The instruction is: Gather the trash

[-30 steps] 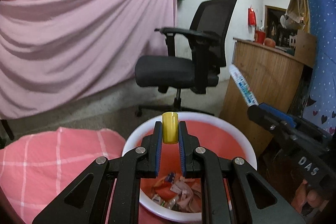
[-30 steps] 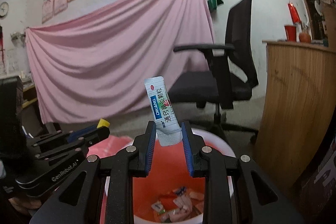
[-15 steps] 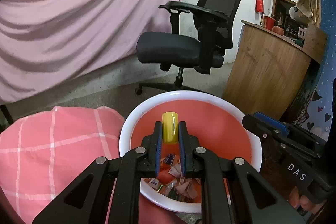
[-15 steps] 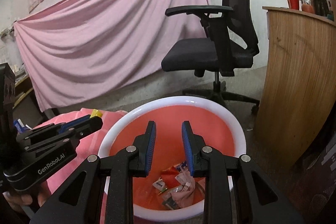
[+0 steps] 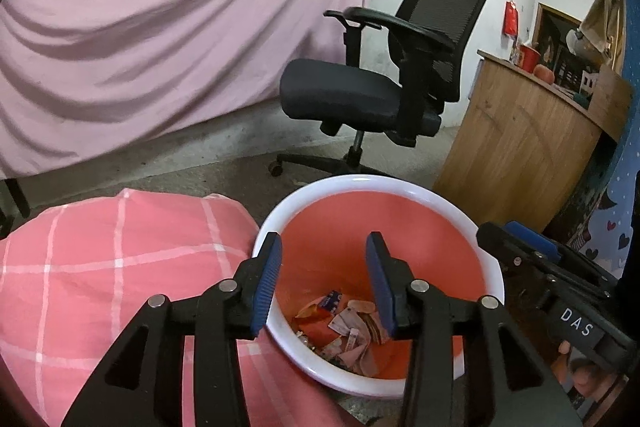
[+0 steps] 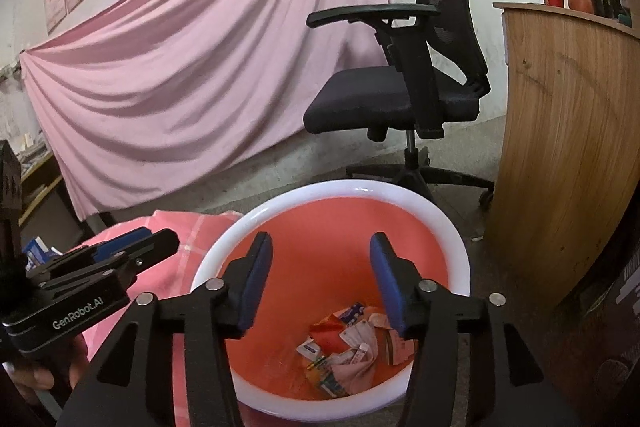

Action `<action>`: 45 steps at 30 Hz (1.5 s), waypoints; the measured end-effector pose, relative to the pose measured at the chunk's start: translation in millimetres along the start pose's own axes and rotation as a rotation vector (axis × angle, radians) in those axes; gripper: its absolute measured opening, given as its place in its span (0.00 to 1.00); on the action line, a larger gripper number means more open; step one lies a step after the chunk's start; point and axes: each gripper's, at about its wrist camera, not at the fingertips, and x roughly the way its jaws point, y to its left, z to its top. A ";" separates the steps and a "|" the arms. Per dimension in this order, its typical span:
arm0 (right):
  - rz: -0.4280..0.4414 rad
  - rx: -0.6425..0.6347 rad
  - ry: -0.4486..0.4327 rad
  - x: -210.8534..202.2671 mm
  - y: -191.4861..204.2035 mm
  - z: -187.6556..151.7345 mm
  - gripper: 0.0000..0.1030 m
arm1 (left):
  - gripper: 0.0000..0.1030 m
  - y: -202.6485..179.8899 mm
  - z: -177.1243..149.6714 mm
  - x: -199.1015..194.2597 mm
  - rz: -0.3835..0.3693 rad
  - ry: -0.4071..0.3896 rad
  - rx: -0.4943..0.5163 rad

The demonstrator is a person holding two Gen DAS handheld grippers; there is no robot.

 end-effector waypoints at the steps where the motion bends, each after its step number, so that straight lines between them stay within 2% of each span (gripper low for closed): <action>1: 0.000 0.000 -0.001 0.3 0.0 0.5 0.50 | 0.38 1.9 0.3 -2.4 0.003 -0.005 -0.005; 3: -0.002 0.002 -0.003 0.4 -0.1 1.5 0.52 | 0.44 4.8 0.7 -7.5 0.006 -0.016 -0.014; 5: -0.004 0.004 -0.008 -0.1 0.4 2.1 0.60 | 0.52 7.7 0.9 -13.9 0.009 -0.034 -0.023; 9: 0.002 0.009 -0.023 -1.8 1.4 4.1 0.67 | 0.57 14.2 0.9 -26.3 0.023 -0.062 -0.036; 11: -0.001 0.008 -0.032 -2.7 1.7 4.2 0.75 | 0.69 17.7 1.3 -30.7 0.034 -0.075 -0.047; 15: -0.011 0.004 -0.042 -2.9 2.2 5.0 0.79 | 0.88 22.8 1.7 -40.0 0.048 -0.112 -0.070; 16: -0.014 0.005 -0.045 -3.3 2.4 5.2 0.82 | 0.95 24.4 1.0 -42.7 0.054 -0.120 -0.074; 17: -0.016 0.007 -0.049 -4.1 2.1 5.5 0.86 | 0.97 25.5 0.3 -45.2 0.063 -0.130 -0.079; 18: -0.019 0.010 -0.055 -5.4 1.9 5.9 0.88 | 0.97 27.0 -1.1 -48.4 0.073 -0.144 -0.083; 20: -0.026 0.013 -0.061 -7.9 2.4 6.9 0.99 | 0.97 29.8 -3.7 -53.0 0.083 -0.157 -0.085; 21: -0.026 0.012 -0.068 -9.7 2.6 7.7 1.00 | 0.97 31.0 -4.5 -55.2 0.087 -0.163 -0.079; 27: -0.038 -0.021 -0.115 -25.9 14.1 8.9 1.00 | 0.97 41.9 -11.7 -78.3 0.099 -0.214 -0.084; 36: -0.037 -0.061 -0.267 -72.3 35.5 -5.6 1.00 | 0.98 47.8 -30.4 -125.1 0.111 -0.306 -0.097; 45: -0.045 -0.066 -0.402 -116.4 37.9 -21.5 1.00 | 0.98 45.6 -65.2 -172.3 0.143 -0.347 -0.070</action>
